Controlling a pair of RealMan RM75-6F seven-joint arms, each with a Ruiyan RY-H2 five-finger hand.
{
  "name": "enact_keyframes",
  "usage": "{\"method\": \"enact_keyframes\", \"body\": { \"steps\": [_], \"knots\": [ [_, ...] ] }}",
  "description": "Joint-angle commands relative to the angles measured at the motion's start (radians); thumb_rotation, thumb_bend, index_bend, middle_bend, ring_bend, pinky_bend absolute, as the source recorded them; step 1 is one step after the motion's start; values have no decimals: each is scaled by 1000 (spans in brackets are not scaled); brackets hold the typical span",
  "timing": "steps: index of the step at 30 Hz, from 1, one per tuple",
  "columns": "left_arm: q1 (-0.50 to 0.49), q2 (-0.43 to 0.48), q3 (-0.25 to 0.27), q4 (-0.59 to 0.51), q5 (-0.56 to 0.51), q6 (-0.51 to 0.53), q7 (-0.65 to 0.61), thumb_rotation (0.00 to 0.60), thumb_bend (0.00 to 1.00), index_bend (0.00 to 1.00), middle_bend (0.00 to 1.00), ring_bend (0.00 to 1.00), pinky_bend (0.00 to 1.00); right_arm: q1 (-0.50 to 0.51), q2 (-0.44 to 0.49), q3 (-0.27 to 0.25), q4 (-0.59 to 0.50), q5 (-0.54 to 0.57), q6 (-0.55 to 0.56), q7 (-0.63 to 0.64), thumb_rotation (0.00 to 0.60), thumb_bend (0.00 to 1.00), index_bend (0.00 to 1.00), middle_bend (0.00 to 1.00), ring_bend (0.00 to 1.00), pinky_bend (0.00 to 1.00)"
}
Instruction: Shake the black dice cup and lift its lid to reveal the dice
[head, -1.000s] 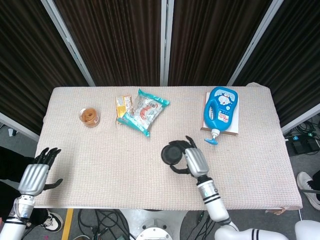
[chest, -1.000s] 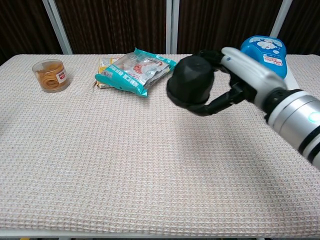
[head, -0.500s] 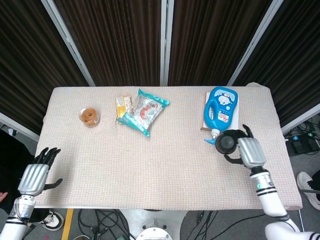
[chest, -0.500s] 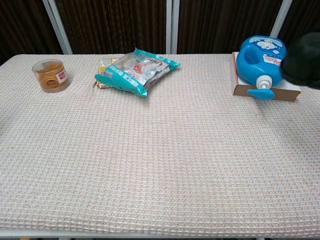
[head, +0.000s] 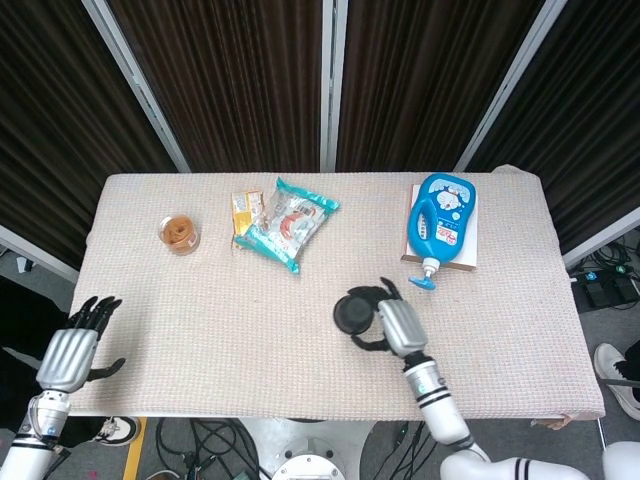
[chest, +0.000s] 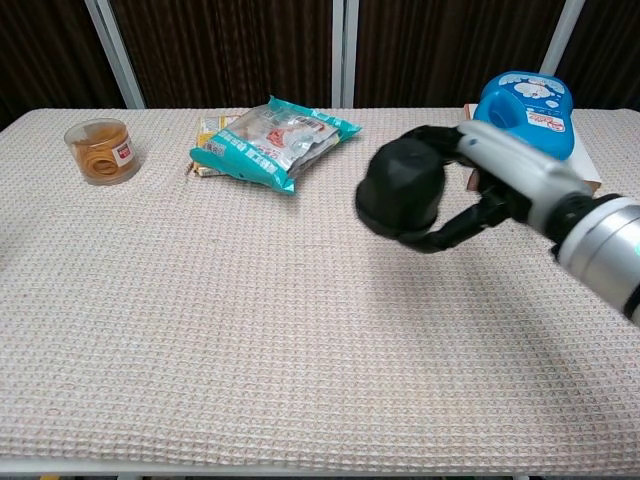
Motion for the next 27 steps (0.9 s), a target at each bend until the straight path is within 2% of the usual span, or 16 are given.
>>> {"method": "enact_keyframes", "body": {
  "steps": [1,5,12,16,19,27],
  "knots": [
    [-4,-3,-2,-3,3,-1,5,600,175,92,74,0,192,-120,344,-37,1,-44,87,173,600,282,570,544,192,0],
    [-3,-1,-4,-12,4,6,16,600,174,92,74,0,192,-104,293,-89,25,-114,59,165,600,282,570,543,192,0],
    [15,18,-1,-13,-13,20,9,600,174,92,73,0,192,-80,145,-145,132,-148,16,132,600,282,571,540,187,0],
    [16,14,-1,-4,-13,19,-6,600,175,92,74,0,192,-85,110,-169,181,-156,6,144,600,282,571,540,178,0],
    [13,7,1,3,-7,14,-9,600,175,92,74,0,192,-88,92,-179,209,-162,2,151,600,282,569,540,178,0],
    [16,9,-1,7,-5,21,-15,600,175,92,74,0,192,-87,64,-166,250,-165,8,186,600,281,567,540,178,0]
  ]
}}
